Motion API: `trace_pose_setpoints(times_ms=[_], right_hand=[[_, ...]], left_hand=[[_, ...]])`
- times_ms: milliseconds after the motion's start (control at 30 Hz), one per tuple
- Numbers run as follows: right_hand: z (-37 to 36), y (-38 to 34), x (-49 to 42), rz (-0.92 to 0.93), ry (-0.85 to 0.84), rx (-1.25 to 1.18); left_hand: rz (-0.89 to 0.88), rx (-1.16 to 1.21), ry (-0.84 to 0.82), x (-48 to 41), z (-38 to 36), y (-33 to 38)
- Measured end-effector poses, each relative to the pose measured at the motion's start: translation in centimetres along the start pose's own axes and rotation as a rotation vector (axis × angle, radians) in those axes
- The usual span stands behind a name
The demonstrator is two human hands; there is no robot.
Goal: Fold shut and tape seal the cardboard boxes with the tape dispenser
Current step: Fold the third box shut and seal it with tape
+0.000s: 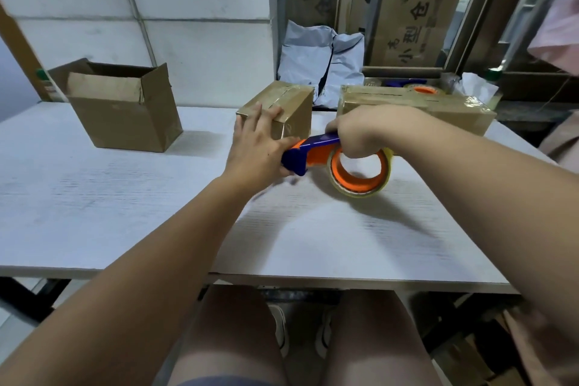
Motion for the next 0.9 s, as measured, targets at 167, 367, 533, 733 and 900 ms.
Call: trace_pose_setpoints(times_ms=[167,367,533,733,900], right_hand=[[-1.4,2.4,0.0,-0.054,-0.184,-0.335],[-3.6,3.2,-0.5,-0.001,-0.265,-0.693],[-3.8,3.9,-0.5,0.058,-0.358,-0.806],[-4.8,4.5,-0.2,0.048,-0.423,-0.924],[-6.3,5.3,-0.1,0.064,-0.471,-1.117]], left_hand=[[-0.061,-0.044,-0.135,-1.6,1.1,0.0],[-0.155,-0.112,-0.289,-2.9,3.1,-0.5],[-0.231,-0.202,-0.374,-4.5,4.7,-0.5],[-0.263,-0.139,-0.365,-5.0,5.7,-1.1],[-0.228,-0.067,-0.281,-4.9,5.2,-1.5]])
Point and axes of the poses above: each hand's wrist, its own x-axis away from the middle knuckle, its own z-axis out of the back of the hand, y = z × x, the point moved 1 cm from there along -x, towards the middle knuckle, and after that the axes turned 2 degrees about y, right-handed, at the moved point
